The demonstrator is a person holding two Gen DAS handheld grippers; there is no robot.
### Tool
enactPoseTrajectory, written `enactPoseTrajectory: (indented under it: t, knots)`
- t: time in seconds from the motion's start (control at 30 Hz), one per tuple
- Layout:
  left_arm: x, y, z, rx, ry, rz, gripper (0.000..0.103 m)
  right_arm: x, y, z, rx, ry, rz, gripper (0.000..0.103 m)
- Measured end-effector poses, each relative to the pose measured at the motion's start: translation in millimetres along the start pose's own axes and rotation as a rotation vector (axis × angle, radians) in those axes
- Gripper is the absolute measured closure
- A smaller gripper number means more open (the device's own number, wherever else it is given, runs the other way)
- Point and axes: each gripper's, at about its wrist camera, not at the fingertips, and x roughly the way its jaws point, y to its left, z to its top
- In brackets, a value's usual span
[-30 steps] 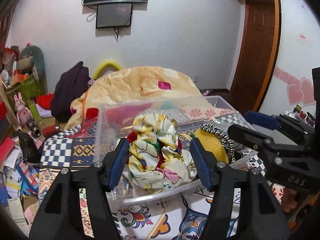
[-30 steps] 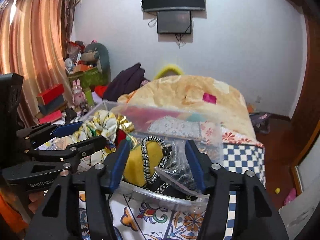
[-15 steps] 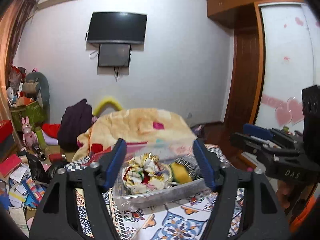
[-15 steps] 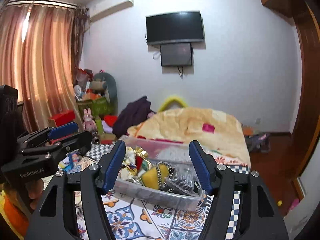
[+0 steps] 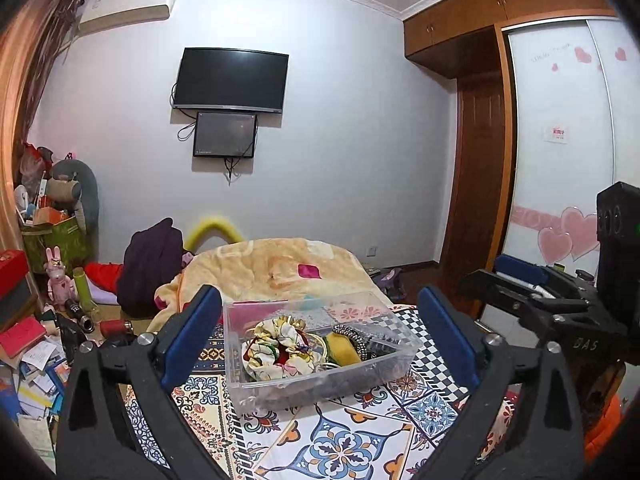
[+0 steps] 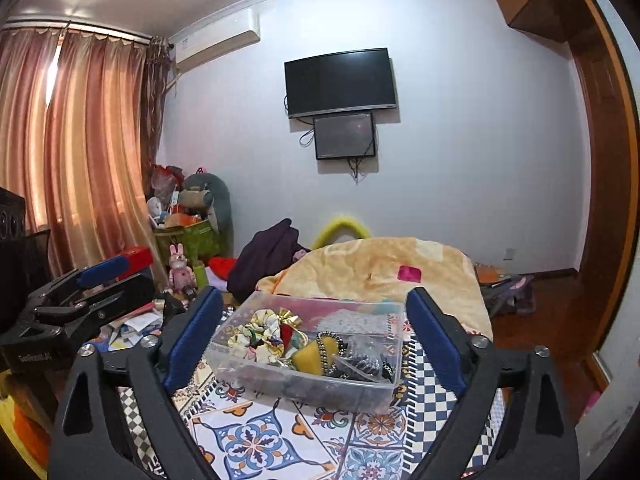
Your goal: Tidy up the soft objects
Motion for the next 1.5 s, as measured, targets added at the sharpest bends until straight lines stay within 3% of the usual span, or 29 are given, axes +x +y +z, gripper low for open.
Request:
enactPoseTrajectory:
  t: [0.2, 1.5]
  knots:
    - [-1, -2, -2, 0.001, -0.004, 0.007, 0.001, -5, 0, 0, 0.006, -0.026, -0.014, 0.000]
    - [-1, -8, -6, 0.023, -0.003, 0.019, 0.000, -11, 1, -8, 0.003, -0.020, 0.001, 0.000]
